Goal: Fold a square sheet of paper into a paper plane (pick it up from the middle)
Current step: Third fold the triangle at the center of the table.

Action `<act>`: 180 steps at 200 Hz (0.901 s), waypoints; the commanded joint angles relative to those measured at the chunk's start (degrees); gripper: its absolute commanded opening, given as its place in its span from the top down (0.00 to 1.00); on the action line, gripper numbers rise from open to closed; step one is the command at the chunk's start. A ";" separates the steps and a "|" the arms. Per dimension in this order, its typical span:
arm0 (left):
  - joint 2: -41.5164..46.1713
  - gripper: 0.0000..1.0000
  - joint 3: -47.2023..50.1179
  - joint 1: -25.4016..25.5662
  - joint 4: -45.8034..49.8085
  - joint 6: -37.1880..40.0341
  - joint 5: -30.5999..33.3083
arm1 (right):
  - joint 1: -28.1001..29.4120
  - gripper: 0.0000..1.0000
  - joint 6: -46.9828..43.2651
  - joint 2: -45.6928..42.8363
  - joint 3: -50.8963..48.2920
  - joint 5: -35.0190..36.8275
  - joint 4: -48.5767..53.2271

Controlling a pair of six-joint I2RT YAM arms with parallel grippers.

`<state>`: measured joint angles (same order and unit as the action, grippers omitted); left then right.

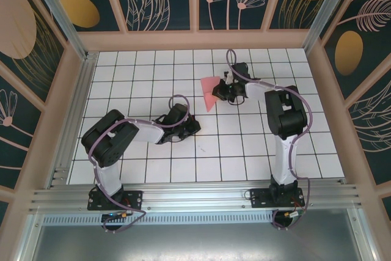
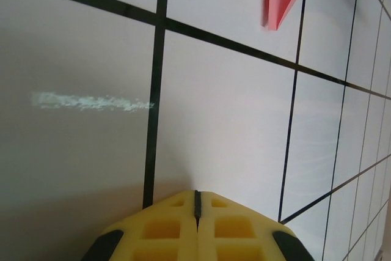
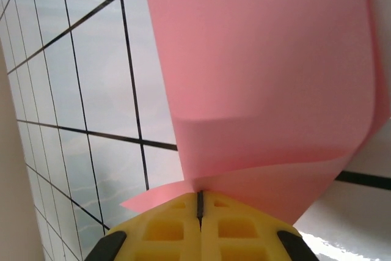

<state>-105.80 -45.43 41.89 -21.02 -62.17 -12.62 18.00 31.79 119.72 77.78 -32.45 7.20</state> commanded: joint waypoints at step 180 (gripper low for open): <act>10.17 0.88 3.40 -1.68 -1.04 0.98 3.57 | 15.57 0.96 15.84 -8.25 -17.85 2.53 1.30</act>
<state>-94.59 -43.16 40.47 -16.88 -60.69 -5.15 31.11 40.03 113.32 65.30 -28.10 7.73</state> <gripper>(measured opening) 0.137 0.054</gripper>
